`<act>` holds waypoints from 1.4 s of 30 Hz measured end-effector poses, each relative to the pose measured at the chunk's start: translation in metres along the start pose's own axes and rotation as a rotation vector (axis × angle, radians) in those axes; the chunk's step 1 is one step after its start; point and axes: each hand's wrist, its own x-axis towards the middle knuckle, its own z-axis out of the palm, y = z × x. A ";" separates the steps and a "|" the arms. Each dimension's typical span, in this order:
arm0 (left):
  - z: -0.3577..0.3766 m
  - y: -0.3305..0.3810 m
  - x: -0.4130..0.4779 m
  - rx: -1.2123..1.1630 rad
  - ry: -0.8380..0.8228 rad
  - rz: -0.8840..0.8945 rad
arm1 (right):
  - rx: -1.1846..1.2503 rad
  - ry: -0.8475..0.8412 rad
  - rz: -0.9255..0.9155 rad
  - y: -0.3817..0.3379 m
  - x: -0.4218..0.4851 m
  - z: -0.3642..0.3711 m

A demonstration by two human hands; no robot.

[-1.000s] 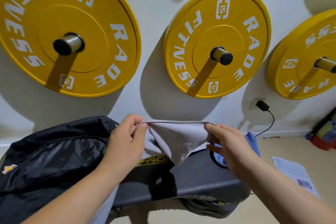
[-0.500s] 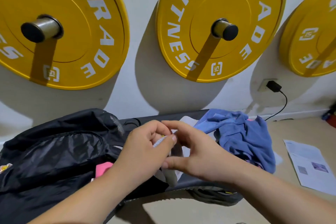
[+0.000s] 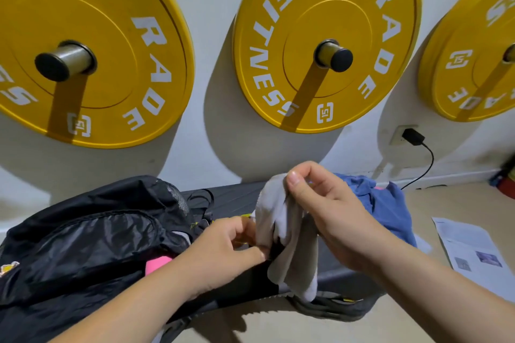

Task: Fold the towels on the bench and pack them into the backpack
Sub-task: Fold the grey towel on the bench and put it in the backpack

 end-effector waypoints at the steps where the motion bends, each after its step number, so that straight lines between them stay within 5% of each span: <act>1: 0.001 0.000 -0.001 0.034 -0.015 -0.008 | 0.079 0.028 0.045 -0.006 -0.001 -0.002; 7: 0.017 0.014 -0.006 0.056 0.067 0.029 | 0.444 0.046 0.254 -0.025 -0.010 -0.021; 14: 0.022 0.024 -0.004 0.029 0.135 0.032 | 0.320 0.083 0.278 -0.023 -0.015 -0.028; 18: 0.032 0.027 -0.006 -0.012 0.043 0.046 | 0.379 0.062 0.342 -0.024 -0.018 -0.030; 21: 0.037 0.030 -0.006 0.053 -0.004 0.073 | 0.315 -0.019 0.337 -0.018 -0.019 -0.026; 26: 0.022 0.014 0.004 0.000 0.088 0.071 | -0.217 0.252 0.302 0.000 -0.004 -0.040; 29: 0.013 0.009 0.006 0.004 0.087 0.108 | -0.184 0.194 0.332 0.008 -0.003 -0.047; 33: 0.006 0.021 0.003 0.056 0.205 0.238 | -0.240 -0.085 0.306 0.003 -0.009 -0.051; 36: 0.002 0.027 -0.001 0.088 0.099 0.204 | -0.425 -0.212 0.326 0.003 -0.012 -0.047; 39: 0.000 0.018 -0.003 0.321 -0.002 0.218 | -0.484 -0.150 0.260 0.009 -0.010 -0.044; 42: -0.005 0.009 0.001 0.298 0.064 0.213 | -0.389 -0.015 0.226 0.013 -0.007 -0.045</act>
